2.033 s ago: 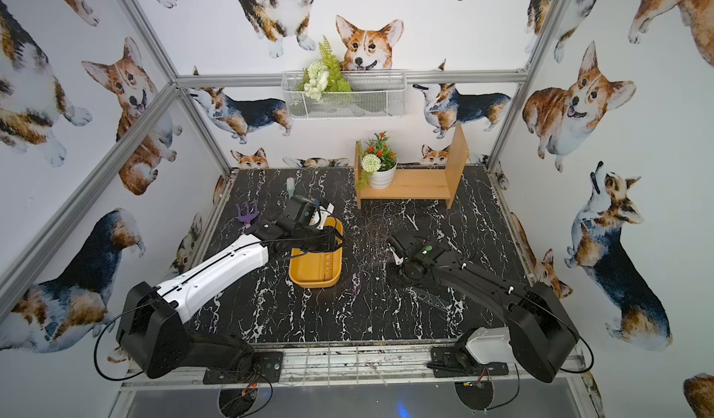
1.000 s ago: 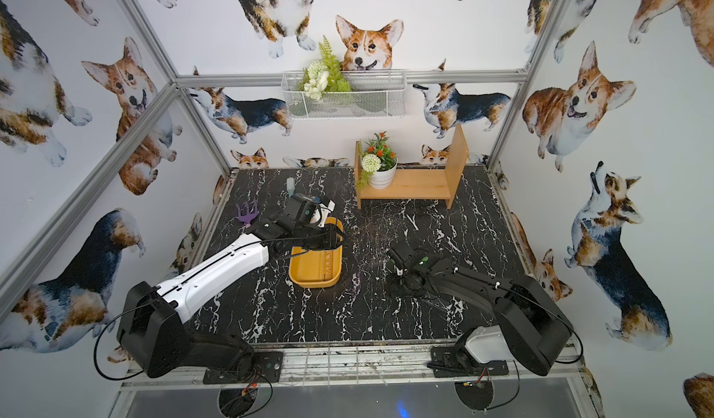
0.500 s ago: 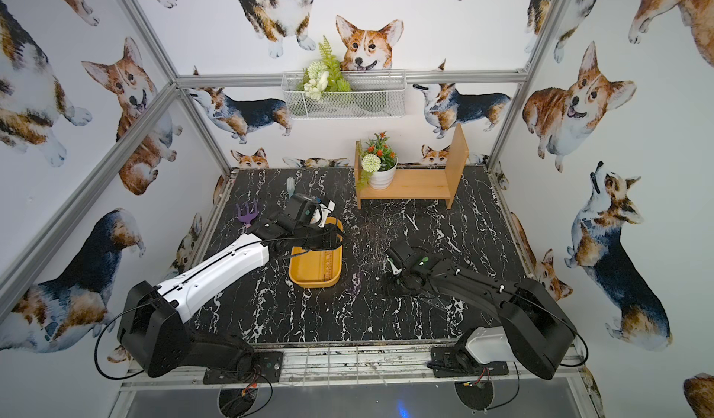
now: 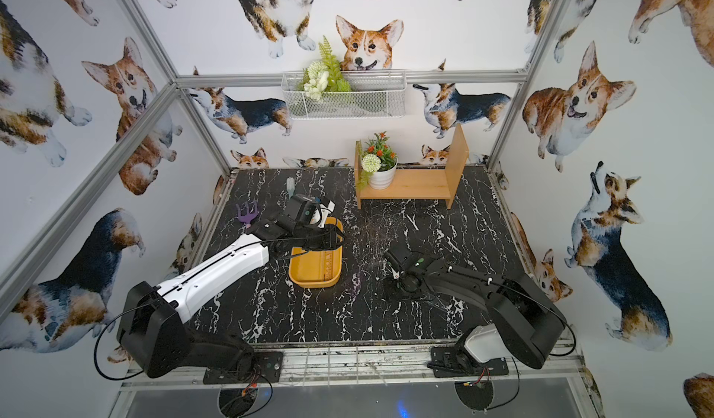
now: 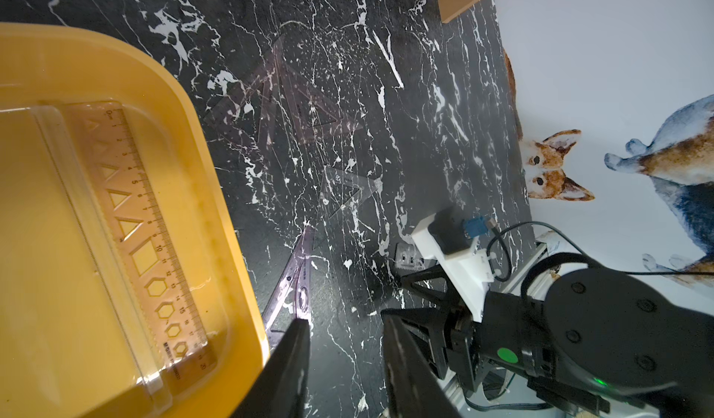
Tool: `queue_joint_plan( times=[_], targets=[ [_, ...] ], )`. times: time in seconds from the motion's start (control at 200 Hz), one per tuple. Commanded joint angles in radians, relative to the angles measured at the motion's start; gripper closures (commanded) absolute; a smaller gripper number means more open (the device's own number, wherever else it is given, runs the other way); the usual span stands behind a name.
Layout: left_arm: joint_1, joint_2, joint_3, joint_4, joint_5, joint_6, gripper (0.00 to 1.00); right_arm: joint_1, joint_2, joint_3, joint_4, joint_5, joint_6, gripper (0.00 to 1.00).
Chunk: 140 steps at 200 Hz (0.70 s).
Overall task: Put the scattered rulers into the storage box
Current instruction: Adjust the ruler at the center of the board.
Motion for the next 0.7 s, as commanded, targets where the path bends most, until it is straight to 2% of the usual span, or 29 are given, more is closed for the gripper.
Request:
queue_joint_plan(
  times=[0.0, 0.515, 0.696],
  targets=[
    [0.001, -0.008, -0.002, 0.01, -0.006, 0.0, 0.62, -0.02, 0.009, 0.0, 0.013, 0.038, -0.002, 0.38],
    [0.002, 0.001, -0.005, 0.023, 0.006, -0.011, 0.63, -0.159, 0.064, 0.023, 0.033, 0.063, -0.039, 0.38],
    [0.001, 0.0, -0.005, 0.022, 0.006, -0.013, 0.63, -0.24, 0.092, 0.024, 0.044, 0.069, -0.062, 0.38]
  ],
)
